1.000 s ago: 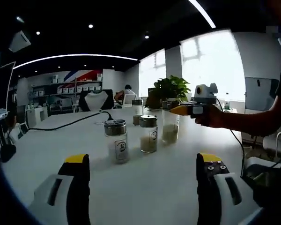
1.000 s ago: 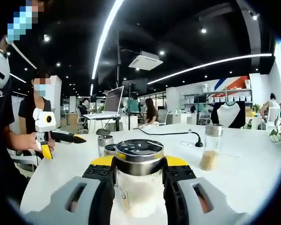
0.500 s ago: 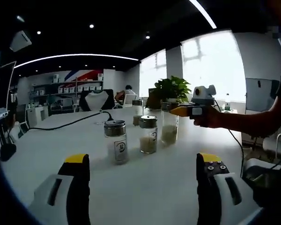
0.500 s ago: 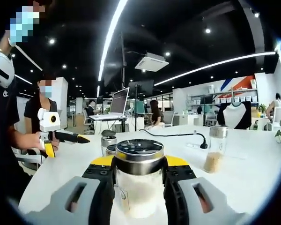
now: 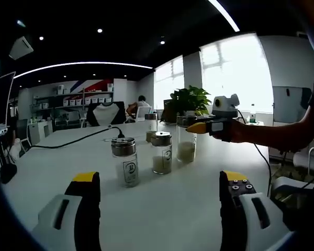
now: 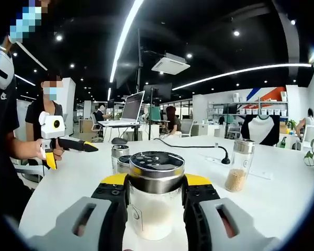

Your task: Rotate the seasoning bottle until the label or dispensing opening points toward the visible target arrow and the bottle remains upright within the marked orientation range

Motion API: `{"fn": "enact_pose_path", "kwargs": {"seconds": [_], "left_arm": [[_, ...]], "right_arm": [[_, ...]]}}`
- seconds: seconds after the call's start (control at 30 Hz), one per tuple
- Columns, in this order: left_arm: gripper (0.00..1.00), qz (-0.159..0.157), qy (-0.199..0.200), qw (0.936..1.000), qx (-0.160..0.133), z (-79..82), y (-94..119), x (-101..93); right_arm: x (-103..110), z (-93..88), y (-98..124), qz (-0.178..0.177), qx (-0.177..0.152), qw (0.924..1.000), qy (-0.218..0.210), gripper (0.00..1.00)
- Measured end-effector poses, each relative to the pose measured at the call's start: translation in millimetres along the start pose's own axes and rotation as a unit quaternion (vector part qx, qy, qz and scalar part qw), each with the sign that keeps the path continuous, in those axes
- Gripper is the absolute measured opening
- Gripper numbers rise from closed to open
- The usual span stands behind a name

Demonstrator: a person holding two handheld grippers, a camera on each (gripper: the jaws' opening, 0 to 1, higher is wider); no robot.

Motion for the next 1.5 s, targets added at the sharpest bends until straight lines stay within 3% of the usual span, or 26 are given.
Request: {"fn": "enact_pose_path", "kwargs": {"seconds": [0.23, 0.57, 0.7, 0.8, 1.03, 1.27, 1.33, 1.5], "left_arm": [[1.0, 0.001, -0.003, 1.0, -0.004, 1.9, 1.4, 0.7], [1.0, 0.008, 0.0, 1.0, -0.001, -1.2, 4.4, 3.0], [1.0, 0.008, -0.002, 1.0, -0.001, -0.1, 7.0, 4.0], [1.0, 0.009, 0.0, 1.0, 0.0, -0.6, 8.8, 5.6], [1.0, 0.007, 0.005, 1.0, 0.0, -0.7, 10.5, 6.2], [1.0, 0.003, 0.005, 1.0, -0.003, 1.1, 10.8, 4.5], [1.0, 0.003, 0.007, 1.0, 0.0, 0.2, 11.0, 4.7], [1.0, 0.001, 0.006, 1.0, 0.003, 0.7, 11.1, 3.2]], "right_arm": [[-2.9, -0.4, -0.4, -0.005, 0.005, 1.0, -0.004, 0.38], [1.2, 3.7, 3.0, -0.04, 0.017, 0.999, 0.0, 0.38], [-3.6, 20.0, 5.9, -0.059, -0.028, 0.9977, -0.017, 0.45], [-4.5, 31.2, 5.7, -0.065, -0.031, 0.9974, -0.005, 0.5], [-6.2, 48.9, 5.1, -0.076, -0.058, 0.9953, -0.012, 0.5], [-28.6, 55.2, -0.4, -0.118, -0.052, 0.9916, 0.009, 0.5], [-36.1, 55.4, -2.8, -0.129, -0.043, 0.9901, 0.034, 0.5], [-56.7, 51.0, -14.7, -0.154, -0.021, 0.9869, 0.044, 0.52]]}}
Point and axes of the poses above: the point that each gripper's makers call its tool centre point, and the gripper's own axes: y roughly backward along the fingers, x roughly to its left, z roughly out of its top, the point moved 9 cm from there along y, roughly backward along the fingers, and after that the axes turned 12 degrees about -x, right-handed, at the moved point
